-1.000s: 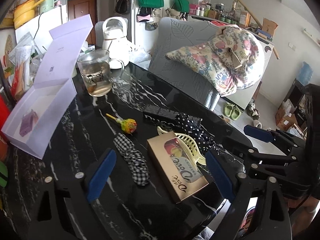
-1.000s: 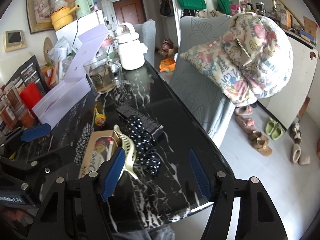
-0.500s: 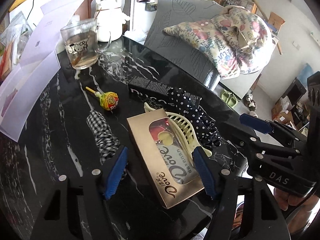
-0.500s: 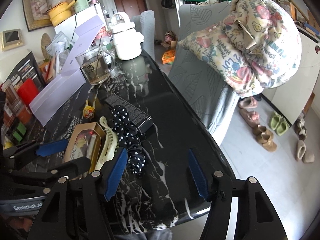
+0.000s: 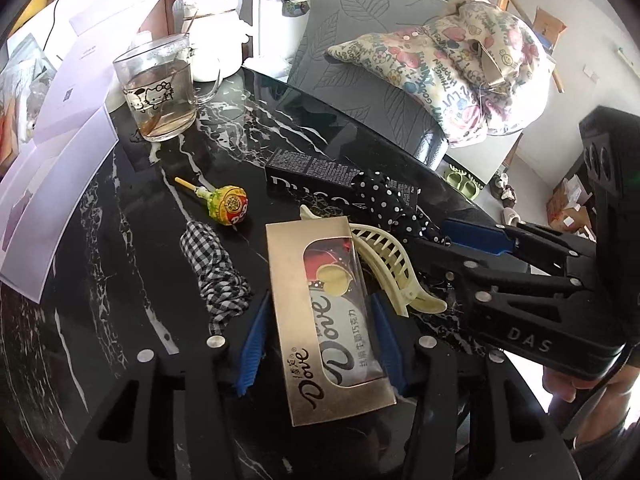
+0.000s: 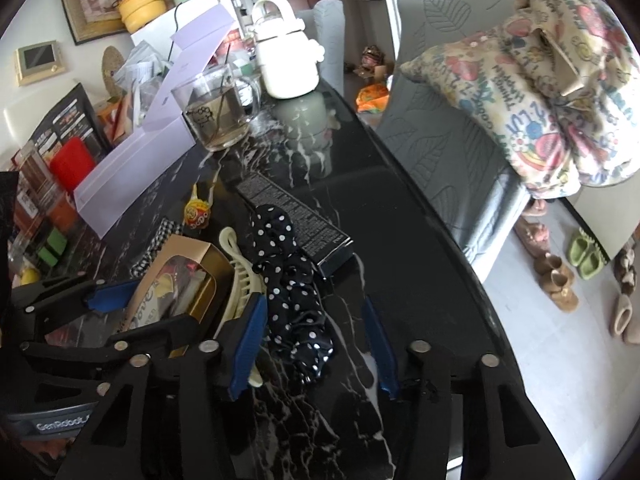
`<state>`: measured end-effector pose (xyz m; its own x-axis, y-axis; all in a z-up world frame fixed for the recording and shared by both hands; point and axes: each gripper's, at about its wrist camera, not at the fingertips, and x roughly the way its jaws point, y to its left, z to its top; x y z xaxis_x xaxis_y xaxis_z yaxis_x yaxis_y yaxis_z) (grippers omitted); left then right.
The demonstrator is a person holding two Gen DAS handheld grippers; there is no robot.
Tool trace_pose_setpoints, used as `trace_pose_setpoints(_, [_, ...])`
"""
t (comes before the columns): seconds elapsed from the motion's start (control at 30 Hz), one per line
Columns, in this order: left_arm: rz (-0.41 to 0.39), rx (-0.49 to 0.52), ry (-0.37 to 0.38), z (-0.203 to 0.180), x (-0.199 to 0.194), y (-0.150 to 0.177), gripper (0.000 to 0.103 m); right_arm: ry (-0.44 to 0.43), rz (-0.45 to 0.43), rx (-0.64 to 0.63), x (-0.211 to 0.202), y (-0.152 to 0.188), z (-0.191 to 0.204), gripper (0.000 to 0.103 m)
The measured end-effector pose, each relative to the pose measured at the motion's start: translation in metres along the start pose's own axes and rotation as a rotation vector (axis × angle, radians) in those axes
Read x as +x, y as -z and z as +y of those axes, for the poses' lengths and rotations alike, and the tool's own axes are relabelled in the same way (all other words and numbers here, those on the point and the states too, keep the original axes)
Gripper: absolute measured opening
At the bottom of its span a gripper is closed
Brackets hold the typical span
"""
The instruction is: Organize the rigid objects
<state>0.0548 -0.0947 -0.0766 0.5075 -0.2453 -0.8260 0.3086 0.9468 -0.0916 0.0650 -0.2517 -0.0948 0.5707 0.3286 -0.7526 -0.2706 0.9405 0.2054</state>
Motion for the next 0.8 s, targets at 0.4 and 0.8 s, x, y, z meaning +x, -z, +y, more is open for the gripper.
trace_pose_setpoints(0.4, [0.003,0.026,-0.009,-0.002,0.012,0.000,0.044,0.035,-0.008,-0.031,0.000,0.001,0.012,0.015])
trace_pose_setpoints(0.8, [-0.064,0.029,0.013,-0.001,-0.021,0.002,0.043,0.066,-0.043,-0.005,-0.023,0.003,0.015,0.015])
